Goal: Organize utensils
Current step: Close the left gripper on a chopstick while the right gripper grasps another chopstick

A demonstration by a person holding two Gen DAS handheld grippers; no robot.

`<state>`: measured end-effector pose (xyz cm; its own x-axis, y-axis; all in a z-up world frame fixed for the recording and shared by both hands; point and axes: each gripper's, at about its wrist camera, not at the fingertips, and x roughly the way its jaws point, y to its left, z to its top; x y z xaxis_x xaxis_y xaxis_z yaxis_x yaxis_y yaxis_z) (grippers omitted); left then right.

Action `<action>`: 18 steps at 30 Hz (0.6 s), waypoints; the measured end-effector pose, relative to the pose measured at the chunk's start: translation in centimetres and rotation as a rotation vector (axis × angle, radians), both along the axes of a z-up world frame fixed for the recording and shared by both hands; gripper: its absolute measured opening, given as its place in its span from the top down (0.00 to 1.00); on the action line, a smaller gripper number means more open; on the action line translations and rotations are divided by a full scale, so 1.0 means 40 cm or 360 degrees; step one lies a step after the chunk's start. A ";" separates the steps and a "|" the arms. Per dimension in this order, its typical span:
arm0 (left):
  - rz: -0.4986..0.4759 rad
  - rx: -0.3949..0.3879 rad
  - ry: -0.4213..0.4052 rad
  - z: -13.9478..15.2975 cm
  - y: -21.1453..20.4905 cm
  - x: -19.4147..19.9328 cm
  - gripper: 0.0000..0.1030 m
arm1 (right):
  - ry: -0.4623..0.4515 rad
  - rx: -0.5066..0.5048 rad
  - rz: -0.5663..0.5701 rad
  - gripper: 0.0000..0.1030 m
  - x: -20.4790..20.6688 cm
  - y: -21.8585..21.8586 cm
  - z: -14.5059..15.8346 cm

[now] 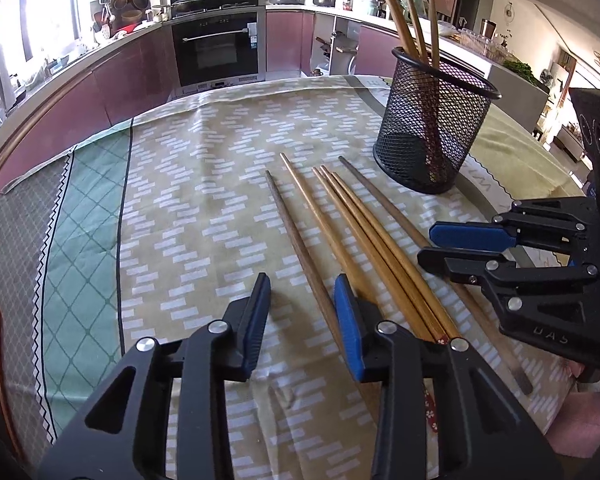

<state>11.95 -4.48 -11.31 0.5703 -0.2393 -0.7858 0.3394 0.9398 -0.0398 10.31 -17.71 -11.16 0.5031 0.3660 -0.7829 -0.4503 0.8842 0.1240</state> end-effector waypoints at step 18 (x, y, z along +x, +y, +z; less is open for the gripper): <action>0.0060 -0.0143 0.0023 0.017 0.022 -0.031 0.92 | 0.0057 0.0263 0.0021 0.94 -0.015 -0.055 0.030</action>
